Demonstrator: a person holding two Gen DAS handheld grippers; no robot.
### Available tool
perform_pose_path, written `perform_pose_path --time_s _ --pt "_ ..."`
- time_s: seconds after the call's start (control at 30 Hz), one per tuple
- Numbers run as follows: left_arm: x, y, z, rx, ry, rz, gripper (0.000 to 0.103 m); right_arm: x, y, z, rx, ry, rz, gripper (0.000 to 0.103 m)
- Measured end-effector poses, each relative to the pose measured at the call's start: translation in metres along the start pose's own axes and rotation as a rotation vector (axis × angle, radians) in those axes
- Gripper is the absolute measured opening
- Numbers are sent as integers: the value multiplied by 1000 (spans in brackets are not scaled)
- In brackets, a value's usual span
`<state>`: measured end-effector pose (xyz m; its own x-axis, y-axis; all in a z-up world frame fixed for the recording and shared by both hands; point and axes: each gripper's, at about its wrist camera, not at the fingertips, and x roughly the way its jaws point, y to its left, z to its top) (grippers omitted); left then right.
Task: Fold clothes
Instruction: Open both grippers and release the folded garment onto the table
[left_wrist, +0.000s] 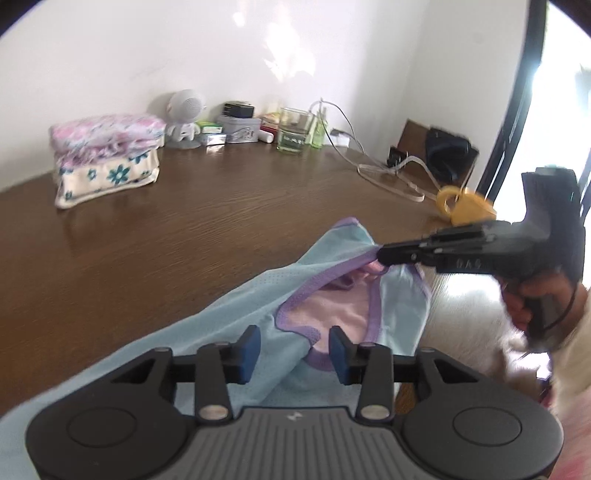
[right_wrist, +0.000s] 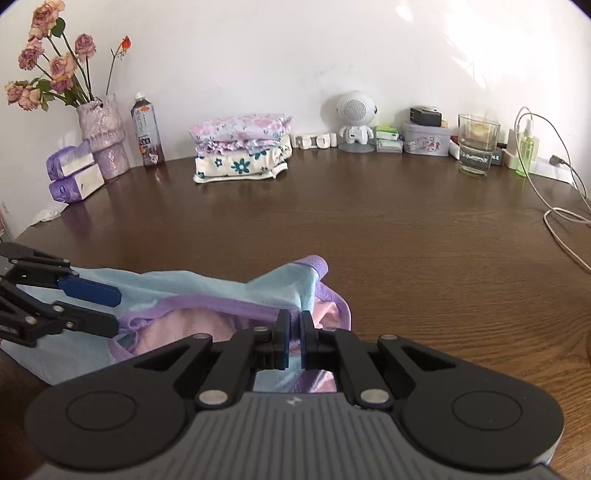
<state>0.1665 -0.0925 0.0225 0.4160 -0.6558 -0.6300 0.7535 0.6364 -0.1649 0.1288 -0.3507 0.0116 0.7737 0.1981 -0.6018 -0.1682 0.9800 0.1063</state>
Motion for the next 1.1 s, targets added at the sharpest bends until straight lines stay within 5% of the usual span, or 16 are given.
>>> perform_pose_path --time_s 0.03,0.13,0.37,0.47,0.53,0.67,0.8,0.97,1.1 --pt "3 -3 0 25 7 9 19 -1 -1 0 7 -2 1 4" --pt "4 -7 -2 42 -8 18 5 -3 -3 0 31 -17 6 4" --pt "-16 -12 0 53 -63 6 5 2 -6 -1 28 -5 -4 5" --pt "-6 -14 -3 44 -8 -20 15 8 -5 -3 19 17 -16 7" --pt "-2 -12 -5 15 21 -53 37 11 -4 -5 17 27 -27 10" --pt "-12 -3 -4 -65 -39 -96 43 -1 -10 -6 76 -26 -33 39" --pt "-14 0 -2 -96 -54 -15 45 -17 -15 -5 119 -83 -31 53" --pt "-13 1 -4 -135 -50 42 73 -20 -8 -8 116 -84 -15 80" --pt "-16 -3 -4 -137 -61 64 85 -21 -5 -11 135 -87 3 85"
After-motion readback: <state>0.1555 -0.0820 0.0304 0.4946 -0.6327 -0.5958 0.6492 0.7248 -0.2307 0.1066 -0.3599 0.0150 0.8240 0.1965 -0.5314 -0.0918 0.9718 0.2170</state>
